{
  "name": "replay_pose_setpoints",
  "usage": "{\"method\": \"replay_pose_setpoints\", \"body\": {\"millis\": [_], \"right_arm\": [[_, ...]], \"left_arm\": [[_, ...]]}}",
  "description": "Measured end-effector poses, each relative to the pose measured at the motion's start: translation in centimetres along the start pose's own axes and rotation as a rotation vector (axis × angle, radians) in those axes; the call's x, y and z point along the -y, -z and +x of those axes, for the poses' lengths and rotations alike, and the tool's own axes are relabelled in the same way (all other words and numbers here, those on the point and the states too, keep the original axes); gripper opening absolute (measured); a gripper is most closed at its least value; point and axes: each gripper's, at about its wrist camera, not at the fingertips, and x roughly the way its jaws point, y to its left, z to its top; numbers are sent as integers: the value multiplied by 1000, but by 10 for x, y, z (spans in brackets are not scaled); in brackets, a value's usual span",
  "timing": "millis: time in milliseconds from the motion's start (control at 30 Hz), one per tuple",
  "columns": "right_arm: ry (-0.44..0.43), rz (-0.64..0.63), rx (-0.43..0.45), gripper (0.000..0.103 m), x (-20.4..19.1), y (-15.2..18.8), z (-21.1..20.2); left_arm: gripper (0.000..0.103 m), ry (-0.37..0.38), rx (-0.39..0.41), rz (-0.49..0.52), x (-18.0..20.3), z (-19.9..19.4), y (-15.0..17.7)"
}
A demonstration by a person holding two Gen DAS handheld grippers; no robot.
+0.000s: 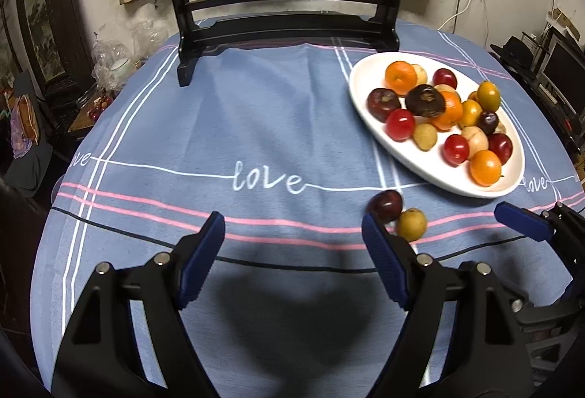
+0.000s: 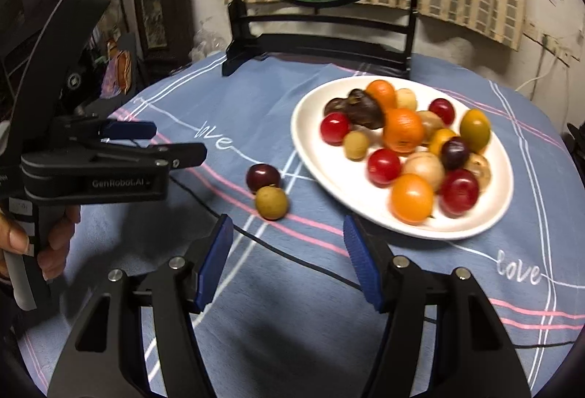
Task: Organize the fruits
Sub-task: 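Grasp the small yellow fruit with the right tool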
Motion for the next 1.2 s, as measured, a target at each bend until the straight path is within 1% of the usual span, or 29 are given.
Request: {"method": "replay_pose_setpoints", "body": {"millis": [100,133,167,267,433,500,533,567,700,733,833,1033,1200], "right_arm": [[-8,-9,-25,62,-5,-3,14],[-5,-16,-39,58,-7,-5,21],[-5,-21,-54,50,-8,-6,27],[4,-35,-86,49,-11,-9,44],[30,-36,-109,48,-12,-15,66],[24,-36,-107,42,-12,-17,69],[21,-40,-100,30,-12,-18,69],[25,-44,-100,28,-12,-20,70],[18,-43,-100,28,-12,-20,69],[3,-40,-103,28,-11,-19,66],[-2,-26,-97,27,-3,-13,53],[18,33,-67,27,28,5,19],[45,71,-59,27,51,11,3]], "left_arm": [[79,0,-1,-9,-7,3,-1],[79,2,-4,-16,-9,5,-2],[79,7,-7,-22,-11,6,-2],[79,8,-12,-26,-15,11,-2],[79,16,-26,-30,-19,20,-1],[79,22,-34,-31,-19,23,0],[79,24,-36,-31,-18,25,-1],[79,25,-38,-31,-17,26,-1],[79,30,-40,-25,-13,28,-2],[79,33,-38,-23,-12,28,-2],[79,42,-36,-3,-5,27,-1],[79,63,-31,73,21,26,3],[79,68,-28,118,45,28,5]]}}
